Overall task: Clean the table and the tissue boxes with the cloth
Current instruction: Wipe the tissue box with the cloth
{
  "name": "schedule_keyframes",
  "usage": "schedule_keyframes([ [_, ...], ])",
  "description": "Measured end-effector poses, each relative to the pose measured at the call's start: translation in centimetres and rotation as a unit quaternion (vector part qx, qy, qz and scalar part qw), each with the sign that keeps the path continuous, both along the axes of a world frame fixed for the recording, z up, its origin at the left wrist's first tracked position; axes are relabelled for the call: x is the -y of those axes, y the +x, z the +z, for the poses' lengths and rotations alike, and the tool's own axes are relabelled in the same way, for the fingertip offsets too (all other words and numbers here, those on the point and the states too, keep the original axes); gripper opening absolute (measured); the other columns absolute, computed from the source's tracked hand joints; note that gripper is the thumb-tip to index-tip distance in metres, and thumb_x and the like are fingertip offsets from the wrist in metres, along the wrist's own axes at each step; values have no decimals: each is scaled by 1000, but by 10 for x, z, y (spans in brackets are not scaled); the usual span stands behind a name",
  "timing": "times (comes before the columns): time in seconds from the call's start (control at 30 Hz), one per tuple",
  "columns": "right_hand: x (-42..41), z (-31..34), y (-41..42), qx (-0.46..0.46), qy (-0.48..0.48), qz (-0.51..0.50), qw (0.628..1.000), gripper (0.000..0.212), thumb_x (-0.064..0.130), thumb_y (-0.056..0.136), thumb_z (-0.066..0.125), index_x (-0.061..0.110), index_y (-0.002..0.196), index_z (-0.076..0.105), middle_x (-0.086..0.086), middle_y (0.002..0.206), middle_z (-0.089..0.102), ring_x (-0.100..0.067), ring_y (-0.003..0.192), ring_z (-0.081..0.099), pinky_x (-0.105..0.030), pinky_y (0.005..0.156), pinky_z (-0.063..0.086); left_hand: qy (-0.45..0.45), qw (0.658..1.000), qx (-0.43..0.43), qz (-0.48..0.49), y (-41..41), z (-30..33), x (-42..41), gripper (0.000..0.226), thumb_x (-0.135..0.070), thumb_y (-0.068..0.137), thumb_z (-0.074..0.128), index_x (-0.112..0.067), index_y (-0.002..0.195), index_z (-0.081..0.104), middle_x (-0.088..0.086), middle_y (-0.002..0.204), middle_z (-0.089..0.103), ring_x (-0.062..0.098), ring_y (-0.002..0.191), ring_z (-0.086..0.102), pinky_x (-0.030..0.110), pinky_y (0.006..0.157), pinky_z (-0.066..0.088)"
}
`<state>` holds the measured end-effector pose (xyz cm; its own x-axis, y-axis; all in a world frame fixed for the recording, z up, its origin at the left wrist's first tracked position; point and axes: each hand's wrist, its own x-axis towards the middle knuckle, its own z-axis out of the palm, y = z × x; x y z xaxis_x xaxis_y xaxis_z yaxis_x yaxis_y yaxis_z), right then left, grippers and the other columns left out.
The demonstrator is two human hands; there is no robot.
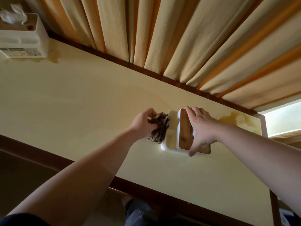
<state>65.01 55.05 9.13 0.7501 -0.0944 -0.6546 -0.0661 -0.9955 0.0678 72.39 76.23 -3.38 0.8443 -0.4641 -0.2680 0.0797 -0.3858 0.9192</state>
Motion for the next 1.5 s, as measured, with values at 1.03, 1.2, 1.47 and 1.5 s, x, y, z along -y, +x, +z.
schedule_keyframes([
  [1.03, 8, -5, 0, 1, 17, -26, 1000, 186, 80, 28, 91, 25, 159, -29, 2, 169, -9, -35, 156, 1, -52, 126, 19, 36, 998, 34, -26, 29, 7, 21, 30, -11, 84, 69, -31, 106, 72, -5, 95, 74, 17, 84, 70, 37, 66, 64],
  [1.2, 10, -7, 0, 5, 17, -28, 999, 184, 81, 29, 91, 28, 158, -30, 2, 170, -10, -35, 157, -1, -54, 126, 18, 36, 999, 21, -26, 41, 13, 31, 31, -11, 90, 66, -31, 114, 71, -10, 103, 68, 16, 86, 67, 37, 67, 64],
  [1.47, 13, -8, -2, 13, 25, -15, 999, 180, 82, 35, 89, 28, 158, -30, 4, 168, -5, -34, 155, 1, -52, 125, 18, 32, 999, -22, 1, -14, -1, 2, 35, -3, 76, 72, -30, 99, 73, -7, 81, 72, 12, 71, 65, 22, 57, 53],
  [1.5, 13, -9, -3, 15, 23, -15, 1000, 179, 81, 35, 89, 27, 158, -30, 4, 168, -5, -34, 155, 2, -52, 125, 19, 27, 999, -23, 0, -23, -4, -4, 36, -2, 75, 73, -28, 100, 73, -6, 83, 72, 13, 72, 65, 24, 61, 55],
])
